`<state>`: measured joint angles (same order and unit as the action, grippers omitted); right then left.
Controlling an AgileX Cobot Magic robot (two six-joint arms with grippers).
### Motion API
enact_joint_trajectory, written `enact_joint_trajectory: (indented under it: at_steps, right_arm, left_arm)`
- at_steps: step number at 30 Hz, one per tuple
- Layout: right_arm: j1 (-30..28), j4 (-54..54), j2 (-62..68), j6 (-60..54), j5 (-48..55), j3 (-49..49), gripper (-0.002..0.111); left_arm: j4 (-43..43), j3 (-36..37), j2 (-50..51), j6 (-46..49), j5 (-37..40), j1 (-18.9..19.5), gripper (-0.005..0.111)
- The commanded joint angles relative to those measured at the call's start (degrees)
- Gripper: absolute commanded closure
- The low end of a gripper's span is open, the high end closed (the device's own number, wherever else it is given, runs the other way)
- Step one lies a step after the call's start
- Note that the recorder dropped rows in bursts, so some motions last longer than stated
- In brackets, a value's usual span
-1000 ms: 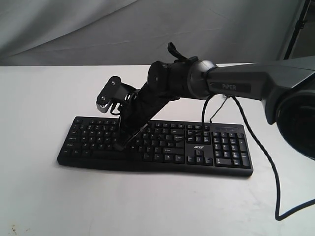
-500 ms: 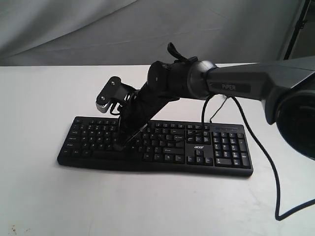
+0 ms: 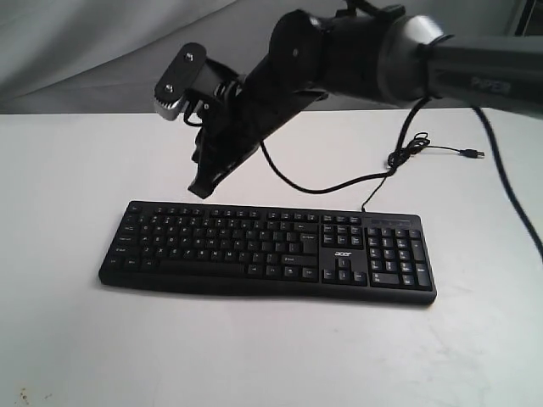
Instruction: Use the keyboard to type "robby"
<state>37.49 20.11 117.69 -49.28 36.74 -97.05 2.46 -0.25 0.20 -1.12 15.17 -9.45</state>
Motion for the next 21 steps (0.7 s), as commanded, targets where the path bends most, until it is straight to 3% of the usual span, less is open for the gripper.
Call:
enact_joint_trajectory:
  at_steps: [1,21]
  right_arm:
    - [0.9,-2.6,-7.3,2.2,-1.4,4.2,0.108]
    - [6.6,6.1,-53.9,2.3,-39.1,45.9,0.108]
  left_arm:
    - [0.3,0.2,-0.2,-0.2,-0.3,-0.4,0.107]
    - [0.3,0.2,-0.2,-0.2,-0.3,-0.4,0.107]
